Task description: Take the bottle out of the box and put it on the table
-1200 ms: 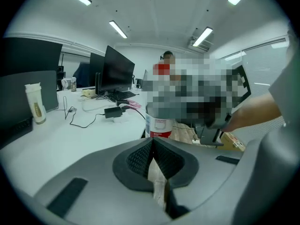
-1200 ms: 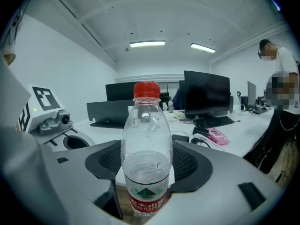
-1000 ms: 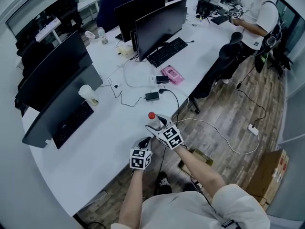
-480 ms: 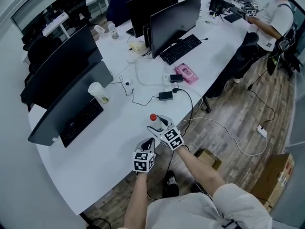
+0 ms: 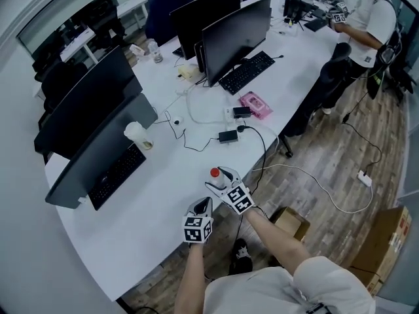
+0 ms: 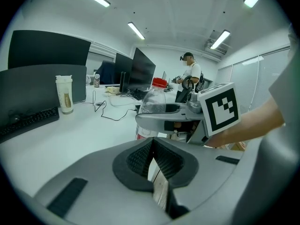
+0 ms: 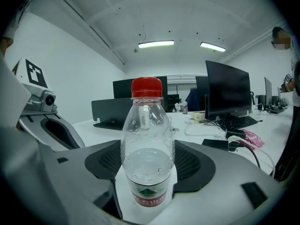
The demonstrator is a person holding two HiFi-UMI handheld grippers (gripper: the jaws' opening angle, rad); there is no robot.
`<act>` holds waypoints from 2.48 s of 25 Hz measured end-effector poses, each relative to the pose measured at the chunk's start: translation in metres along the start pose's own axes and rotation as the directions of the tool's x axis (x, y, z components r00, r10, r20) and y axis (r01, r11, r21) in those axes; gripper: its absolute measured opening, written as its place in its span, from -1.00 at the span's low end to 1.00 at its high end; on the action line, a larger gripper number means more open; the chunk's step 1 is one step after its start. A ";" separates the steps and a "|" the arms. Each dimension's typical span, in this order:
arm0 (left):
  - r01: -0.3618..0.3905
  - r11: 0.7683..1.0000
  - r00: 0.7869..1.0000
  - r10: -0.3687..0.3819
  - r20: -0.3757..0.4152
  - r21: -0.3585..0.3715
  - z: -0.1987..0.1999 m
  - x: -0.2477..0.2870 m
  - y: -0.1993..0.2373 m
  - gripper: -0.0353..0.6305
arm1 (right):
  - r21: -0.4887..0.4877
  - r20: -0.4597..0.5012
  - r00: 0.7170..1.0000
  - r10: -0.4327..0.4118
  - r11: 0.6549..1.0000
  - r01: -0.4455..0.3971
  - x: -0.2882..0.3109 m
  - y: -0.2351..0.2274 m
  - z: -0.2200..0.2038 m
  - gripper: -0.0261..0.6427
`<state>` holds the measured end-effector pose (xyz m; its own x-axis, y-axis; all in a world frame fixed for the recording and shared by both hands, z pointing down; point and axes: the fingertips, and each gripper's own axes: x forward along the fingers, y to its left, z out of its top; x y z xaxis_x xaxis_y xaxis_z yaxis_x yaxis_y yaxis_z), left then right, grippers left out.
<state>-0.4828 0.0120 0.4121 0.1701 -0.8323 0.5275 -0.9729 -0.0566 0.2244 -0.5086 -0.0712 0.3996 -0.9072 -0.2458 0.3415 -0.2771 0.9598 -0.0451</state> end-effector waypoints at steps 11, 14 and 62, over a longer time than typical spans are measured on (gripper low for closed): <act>-0.010 1.000 0.995 0.011 0.103 -0.013 0.023 -0.027 -0.021 -0.85 | 0.051 -0.055 0.998 -0.021 0.998 0.024 -0.015 0.006 0.005 0.05; -0.010 1.000 0.995 0.011 0.098 -0.013 0.014 -0.034 -0.027 -0.85 | 0.052 -0.047 0.998 -0.031 0.998 0.034 -0.022 0.010 0.003 0.06; -0.107 0.994 0.981 0.100 0.167 0.032 -0.021 -0.089 -0.090 -0.85 | 0.226 0.020 0.995 -0.096 0.970 0.089 -0.193 0.073 -0.038 0.06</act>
<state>-0.4071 0.1032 0.3624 0.0434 -0.9143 0.4027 -0.9900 0.0148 0.1402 -0.3421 0.0513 0.3659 -0.8823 -0.3396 0.3259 -0.4214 0.8784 -0.2255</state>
